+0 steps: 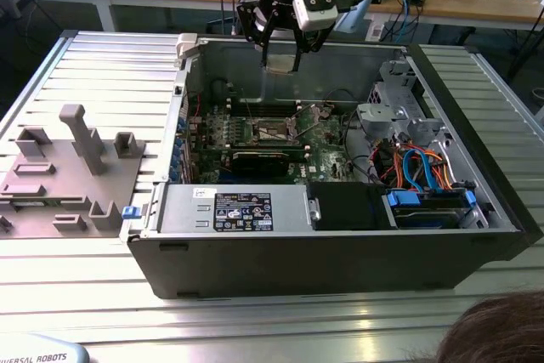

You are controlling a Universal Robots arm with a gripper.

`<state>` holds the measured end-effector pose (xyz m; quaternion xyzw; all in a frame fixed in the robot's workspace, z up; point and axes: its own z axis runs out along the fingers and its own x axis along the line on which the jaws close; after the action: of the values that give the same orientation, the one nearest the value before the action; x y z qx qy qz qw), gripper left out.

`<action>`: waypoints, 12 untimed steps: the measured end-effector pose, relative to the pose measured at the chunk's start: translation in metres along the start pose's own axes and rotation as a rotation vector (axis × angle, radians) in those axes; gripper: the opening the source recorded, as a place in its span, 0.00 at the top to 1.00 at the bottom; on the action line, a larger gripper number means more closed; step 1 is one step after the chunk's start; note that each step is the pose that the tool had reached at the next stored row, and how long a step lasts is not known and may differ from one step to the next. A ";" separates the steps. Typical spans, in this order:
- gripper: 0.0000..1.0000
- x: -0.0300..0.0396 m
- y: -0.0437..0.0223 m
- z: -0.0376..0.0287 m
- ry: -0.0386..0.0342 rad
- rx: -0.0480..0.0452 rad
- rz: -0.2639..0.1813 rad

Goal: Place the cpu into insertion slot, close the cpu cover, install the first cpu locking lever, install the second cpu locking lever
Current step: 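Place the cpu into insertion slot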

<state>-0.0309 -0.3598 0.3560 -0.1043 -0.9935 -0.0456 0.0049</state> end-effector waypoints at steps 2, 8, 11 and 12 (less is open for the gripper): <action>0.46 0.0000 0.0000 0.0000 -0.0001 0.0000 0.002; 0.46 0.0000 0.0000 0.0000 -0.0006 -0.0001 0.007; 0.46 0.0000 0.0000 0.0000 -0.0008 -0.0001 0.009; 0.46 0.0000 0.0000 0.0000 -0.0009 -0.0001 0.010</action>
<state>-0.0309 -0.3598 0.3560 -0.1092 -0.9930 -0.0456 0.0047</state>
